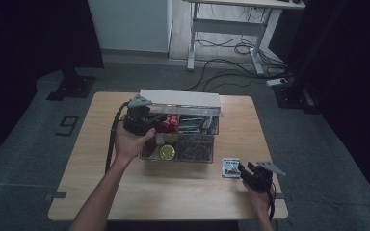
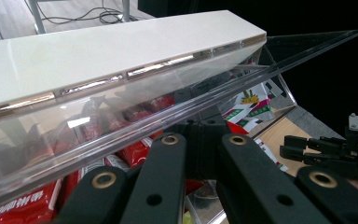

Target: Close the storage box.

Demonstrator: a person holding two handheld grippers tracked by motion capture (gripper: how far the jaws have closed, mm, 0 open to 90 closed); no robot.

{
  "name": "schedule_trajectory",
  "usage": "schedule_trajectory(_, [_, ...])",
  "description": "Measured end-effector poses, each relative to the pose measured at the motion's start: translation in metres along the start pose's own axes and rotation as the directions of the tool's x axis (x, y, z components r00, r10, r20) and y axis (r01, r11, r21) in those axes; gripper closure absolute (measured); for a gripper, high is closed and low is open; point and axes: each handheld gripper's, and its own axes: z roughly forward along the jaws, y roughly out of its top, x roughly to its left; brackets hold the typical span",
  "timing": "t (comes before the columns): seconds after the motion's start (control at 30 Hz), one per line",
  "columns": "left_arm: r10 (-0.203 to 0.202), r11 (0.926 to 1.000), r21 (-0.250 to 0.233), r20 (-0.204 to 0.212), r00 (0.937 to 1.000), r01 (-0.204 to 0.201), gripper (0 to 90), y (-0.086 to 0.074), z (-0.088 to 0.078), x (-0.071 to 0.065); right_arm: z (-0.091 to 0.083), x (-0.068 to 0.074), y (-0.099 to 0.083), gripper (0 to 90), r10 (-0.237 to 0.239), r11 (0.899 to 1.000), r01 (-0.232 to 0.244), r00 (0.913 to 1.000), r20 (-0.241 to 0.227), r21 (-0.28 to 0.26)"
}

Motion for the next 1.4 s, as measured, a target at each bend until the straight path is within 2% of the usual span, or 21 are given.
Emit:
schedule_trajectory(0.5, [-0.009, 0.9999, 0.012, 0.013, 0.9999, 0.009, 89.9, -0.011, -0.005, 0.001, -0.002, -0.001, -0.001, 53.0, 0.003, 1.000, -0.003, 1.0000, 0.000, -0.004])
schedule_trajectory(0.67, [-0.026, 0.9996, 0.013, 0.024, 0.9994, 0.025, 89.9, -0.016, -0.006, 0.003, -0.002, -0.001, -0.001, 53.2, 0.007, 1.000, -0.007, 1.0000, -0.001, 0.000])
schedule_trajectory(1.03, [-0.026, 0.9996, 0.010, 0.030, 0.9992, 0.026, 89.7, -0.023, -0.009, 0.001, -0.002, -0.002, -0.002, 53.5, 0.010, 1.000, -0.010, 0.9999, -0.002, 0.002])
schedule_trajectory(1.4, [-0.027, 0.9993, 0.028, 0.038, 0.9989, 0.025, 89.7, -0.035, -0.011, 0.000, -0.002, -0.002, -0.002, 53.7, 0.013, 1.000, -0.013, 0.9999, -0.003, 0.002])
